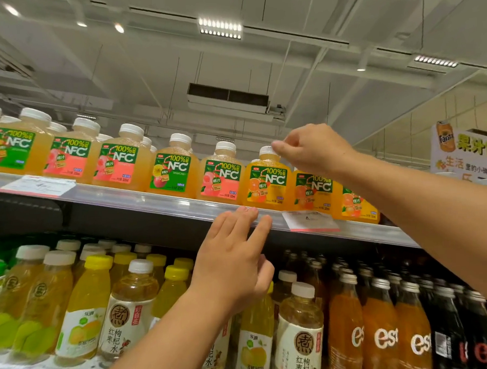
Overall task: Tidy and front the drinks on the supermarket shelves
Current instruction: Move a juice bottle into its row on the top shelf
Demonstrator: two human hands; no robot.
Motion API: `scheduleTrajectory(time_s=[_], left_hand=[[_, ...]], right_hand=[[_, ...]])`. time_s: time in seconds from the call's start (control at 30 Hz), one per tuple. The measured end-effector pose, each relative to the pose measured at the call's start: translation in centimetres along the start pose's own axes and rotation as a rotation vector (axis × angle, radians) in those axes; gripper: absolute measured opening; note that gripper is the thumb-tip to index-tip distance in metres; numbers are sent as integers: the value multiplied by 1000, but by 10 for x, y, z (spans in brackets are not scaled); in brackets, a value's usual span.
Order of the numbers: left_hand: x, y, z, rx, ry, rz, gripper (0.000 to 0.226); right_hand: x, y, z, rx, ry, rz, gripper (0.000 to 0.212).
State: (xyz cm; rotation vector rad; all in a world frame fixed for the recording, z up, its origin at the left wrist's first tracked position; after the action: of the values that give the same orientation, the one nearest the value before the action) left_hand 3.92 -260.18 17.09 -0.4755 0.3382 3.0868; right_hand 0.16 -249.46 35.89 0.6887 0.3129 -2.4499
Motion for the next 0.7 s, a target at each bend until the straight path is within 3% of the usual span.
scheduleTrajectory(time_s=[0.1,0.2,0.4,0.53,0.7], left_hand=[[-1,-1,0,-1,-14,4,64],[-2,0,1,-3,-24,14,64],[-3,0,0,6,-35,39,65],[-3,0,-1,11,-30,35,66],[-1,-1,0,24,43,6,70]], right_hand=[[22,25,-16,-87,150,-246,74],[32,29,-20,-122,112,-487,72],[42,14,-26,-29,121,-276,69],[45,12,-31,14,120,-272,69],[48,37,-68,-162,-24,-55,44]])
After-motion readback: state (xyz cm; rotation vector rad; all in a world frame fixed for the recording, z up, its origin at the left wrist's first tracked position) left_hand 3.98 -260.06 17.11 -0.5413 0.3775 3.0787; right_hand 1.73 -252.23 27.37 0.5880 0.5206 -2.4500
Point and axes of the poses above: each hand's wrist, its own z-axis towards the middle knuckle, its own x-axis out of the palm, y = z × x, the point moved 8 cm from there along z, towards the middle knuckle, and after that the axes turned 15 degrees about z, right-handed, at the moved point
